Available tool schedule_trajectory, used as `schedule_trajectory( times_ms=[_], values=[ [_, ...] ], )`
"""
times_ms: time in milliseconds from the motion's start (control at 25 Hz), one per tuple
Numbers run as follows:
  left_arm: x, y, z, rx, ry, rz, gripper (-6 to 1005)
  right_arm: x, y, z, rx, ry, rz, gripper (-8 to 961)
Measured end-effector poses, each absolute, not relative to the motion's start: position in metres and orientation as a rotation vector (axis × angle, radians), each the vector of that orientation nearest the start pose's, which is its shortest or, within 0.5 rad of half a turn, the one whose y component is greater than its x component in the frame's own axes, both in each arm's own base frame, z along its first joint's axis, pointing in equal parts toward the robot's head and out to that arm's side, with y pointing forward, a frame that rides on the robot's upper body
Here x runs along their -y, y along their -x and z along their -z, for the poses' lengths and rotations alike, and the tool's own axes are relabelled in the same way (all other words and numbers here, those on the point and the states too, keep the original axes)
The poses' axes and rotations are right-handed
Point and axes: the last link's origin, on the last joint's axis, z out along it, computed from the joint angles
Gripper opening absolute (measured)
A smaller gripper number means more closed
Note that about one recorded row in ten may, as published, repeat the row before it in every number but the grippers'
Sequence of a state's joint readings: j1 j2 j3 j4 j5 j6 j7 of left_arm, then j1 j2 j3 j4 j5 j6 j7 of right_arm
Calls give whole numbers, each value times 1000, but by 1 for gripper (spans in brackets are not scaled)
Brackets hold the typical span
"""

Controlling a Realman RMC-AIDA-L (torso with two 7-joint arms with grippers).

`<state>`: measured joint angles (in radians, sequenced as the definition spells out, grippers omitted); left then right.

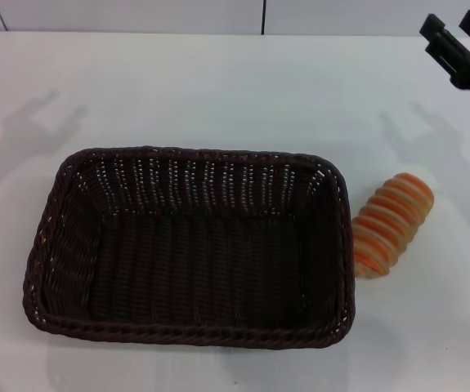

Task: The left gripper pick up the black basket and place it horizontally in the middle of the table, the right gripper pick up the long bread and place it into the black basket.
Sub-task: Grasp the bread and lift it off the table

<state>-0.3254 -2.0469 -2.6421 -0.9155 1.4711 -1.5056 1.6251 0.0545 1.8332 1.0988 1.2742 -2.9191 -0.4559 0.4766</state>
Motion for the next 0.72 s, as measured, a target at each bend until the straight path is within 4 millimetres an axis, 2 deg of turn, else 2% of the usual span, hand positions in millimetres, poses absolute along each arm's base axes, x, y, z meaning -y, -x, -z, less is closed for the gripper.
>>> schedule_trajectory(
  times_ms=[240, 320, 360, 520, 720],
  values=[
    [-321, 295, -148, 596, 1966, 1092, 637, -332, -209, -24, -761, 1926, -681, 622],
    [-320, 296, -148, 599, 1965, 1090, 637, -334, -193, -28, -775, 1933, -566, 621],
    [-320, 296, -148, 599, 1965, 1090, 637, -334, -193, -28, -775, 1933, -566, 621],
    [-317, 300, -147, 596, 1960, 1076, 636, -336, -169, -36, -773, 1933, -397, 619],
    [-314, 305, -146, 589, 1949, 1063, 636, -335, -151, -41, -786, 1938, -305, 616]
  ],
)
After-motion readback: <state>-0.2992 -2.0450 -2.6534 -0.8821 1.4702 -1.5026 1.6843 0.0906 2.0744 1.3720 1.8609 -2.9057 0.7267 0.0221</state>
